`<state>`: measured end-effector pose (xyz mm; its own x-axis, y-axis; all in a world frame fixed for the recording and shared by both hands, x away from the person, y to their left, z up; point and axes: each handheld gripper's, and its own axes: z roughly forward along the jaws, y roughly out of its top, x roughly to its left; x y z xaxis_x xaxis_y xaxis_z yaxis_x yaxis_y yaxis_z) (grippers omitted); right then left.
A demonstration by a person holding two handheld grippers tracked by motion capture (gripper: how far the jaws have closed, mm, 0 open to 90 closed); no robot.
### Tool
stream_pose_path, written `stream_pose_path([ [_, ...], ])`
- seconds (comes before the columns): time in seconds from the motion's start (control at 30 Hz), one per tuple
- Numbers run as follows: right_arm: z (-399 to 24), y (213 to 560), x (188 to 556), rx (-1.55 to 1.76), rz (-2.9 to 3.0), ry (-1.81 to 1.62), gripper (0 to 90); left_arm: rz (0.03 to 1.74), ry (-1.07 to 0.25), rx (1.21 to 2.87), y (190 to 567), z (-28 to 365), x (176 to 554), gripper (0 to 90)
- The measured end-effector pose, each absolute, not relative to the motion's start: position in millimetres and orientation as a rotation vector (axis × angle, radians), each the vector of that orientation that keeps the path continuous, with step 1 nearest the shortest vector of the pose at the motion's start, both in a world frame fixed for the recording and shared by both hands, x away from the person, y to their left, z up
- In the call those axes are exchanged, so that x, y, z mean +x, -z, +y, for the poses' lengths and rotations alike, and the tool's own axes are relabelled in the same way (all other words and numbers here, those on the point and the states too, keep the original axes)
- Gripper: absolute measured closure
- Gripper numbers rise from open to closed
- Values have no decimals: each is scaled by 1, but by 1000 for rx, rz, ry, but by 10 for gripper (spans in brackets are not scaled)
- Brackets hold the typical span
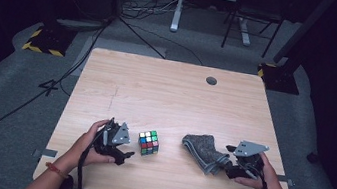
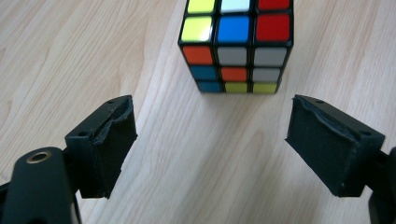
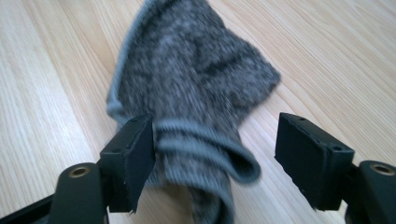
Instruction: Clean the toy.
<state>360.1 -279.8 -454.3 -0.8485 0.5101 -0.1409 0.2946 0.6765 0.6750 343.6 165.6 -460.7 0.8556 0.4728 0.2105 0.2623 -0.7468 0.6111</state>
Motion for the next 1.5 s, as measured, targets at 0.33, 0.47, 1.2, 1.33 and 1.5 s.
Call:
stream_pose_path([
  [0.33,-316,464,352,731,2534,-944,284,604,-532,2444,468,190,337,164],
  [0.47,-334,471,350,818,2509,-951,285,657,-520,2429,473,199,338,167],
  [1.2,-384,503,339,1117,2332,-1037,246,822,-308,2342,496,226,346,157],
  [1.33,-385,503,339,1118,2328,-1039,245,808,-288,2284,502,230,346,141],
  [1.5,-384,503,339,1117,2328,-1038,245,826,-303,2261,504,229,344,129],
])
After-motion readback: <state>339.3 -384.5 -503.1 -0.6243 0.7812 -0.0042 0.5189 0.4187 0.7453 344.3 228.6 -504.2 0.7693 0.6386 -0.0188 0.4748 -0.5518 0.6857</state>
